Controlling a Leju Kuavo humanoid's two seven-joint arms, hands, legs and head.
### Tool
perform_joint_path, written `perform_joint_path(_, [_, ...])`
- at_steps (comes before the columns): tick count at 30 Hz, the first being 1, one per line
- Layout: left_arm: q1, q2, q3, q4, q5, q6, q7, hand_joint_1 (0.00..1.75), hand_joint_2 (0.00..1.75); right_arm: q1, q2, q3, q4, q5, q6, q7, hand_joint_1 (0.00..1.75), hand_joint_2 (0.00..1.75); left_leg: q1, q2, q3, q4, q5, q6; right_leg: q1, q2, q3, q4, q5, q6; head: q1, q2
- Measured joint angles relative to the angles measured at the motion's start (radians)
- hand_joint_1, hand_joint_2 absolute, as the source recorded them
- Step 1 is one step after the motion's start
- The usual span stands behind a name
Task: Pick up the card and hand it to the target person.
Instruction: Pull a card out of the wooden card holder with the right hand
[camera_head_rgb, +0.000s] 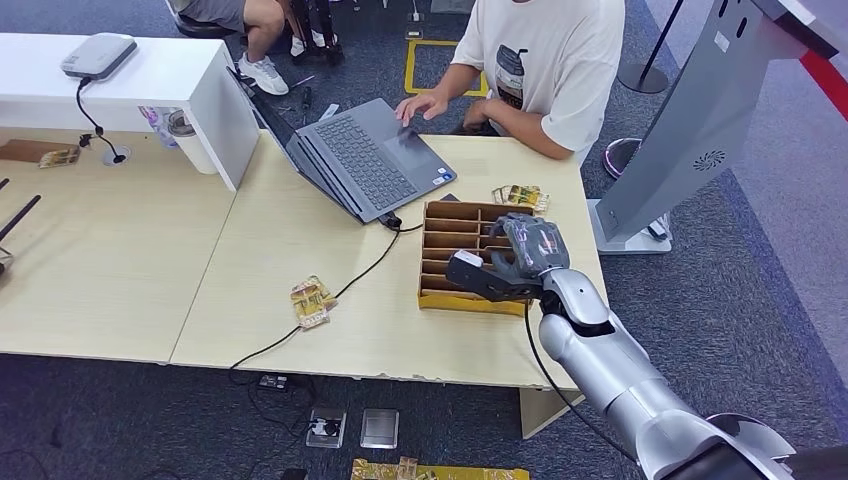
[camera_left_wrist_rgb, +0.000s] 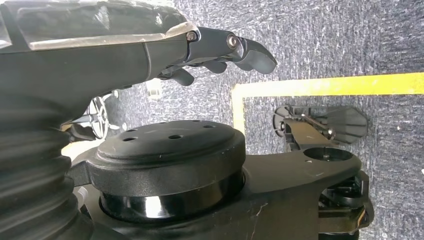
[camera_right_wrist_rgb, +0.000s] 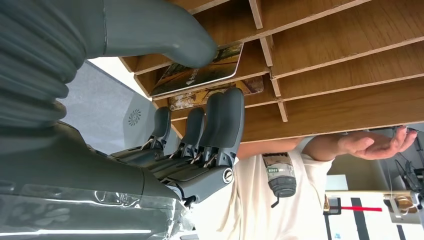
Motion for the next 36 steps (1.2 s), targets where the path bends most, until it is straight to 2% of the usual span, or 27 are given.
perform_joint_path(7, [0.000, 0.000, 0.000, 0.000, 0.000, 0.000, 0.000, 0.00, 1.75, 0.000, -0.002, 0.000, 0.000, 0.000, 0.000, 0.001, 1.07, 1.75, 0.000, 0.000, 0.000, 0.000, 0.000, 0.000, 0.000, 0.000, 0.000, 0.000, 0.000, 0.000, 0.000, 0.000])
perform_joint_path(14, [0.000, 0.000, 0.000, 0.000, 0.000, -0.003, -0.002, 0.00, 1.75, 0.000, -0.005, 0.000, 0.000, 0.001, -0.001, 0.001, 1.26, 1.75, 0.000, 0.000, 0.000, 0.000, 0.000, 0.000, 0.000, 0.000, 0.000, 0.000, 0.000, 0.000, 0.000, 0.000])
perform_joint_path(23, [0.000, 0.000, 0.000, 0.000, -0.004, -0.009, -0.003, 0.00, 1.75, 0.001, -0.012, 0.000, 0.000, 0.000, -0.002, -0.001, 1.39, 1.75, 0.000, 0.000, 0.000, 0.000, 0.000, 0.000, 0.000, 0.000, 0.000, 0.000, 0.000, 0.000, 0.000, 0.000])
perform_joint_path(36, [-0.001, 0.000, 0.000, 0.000, -0.012, -0.010, -0.003, 0.00, 1.75, 0.003, -0.032, -0.005, -0.024, 0.001, -0.001, 0.013, 1.38, 1.75, 0.000, 0.000, 0.000, 0.000, 0.000, 0.000, 0.000, 0.000, 0.000, 0.000, 0.000, 0.000, 0.000, 0.000])
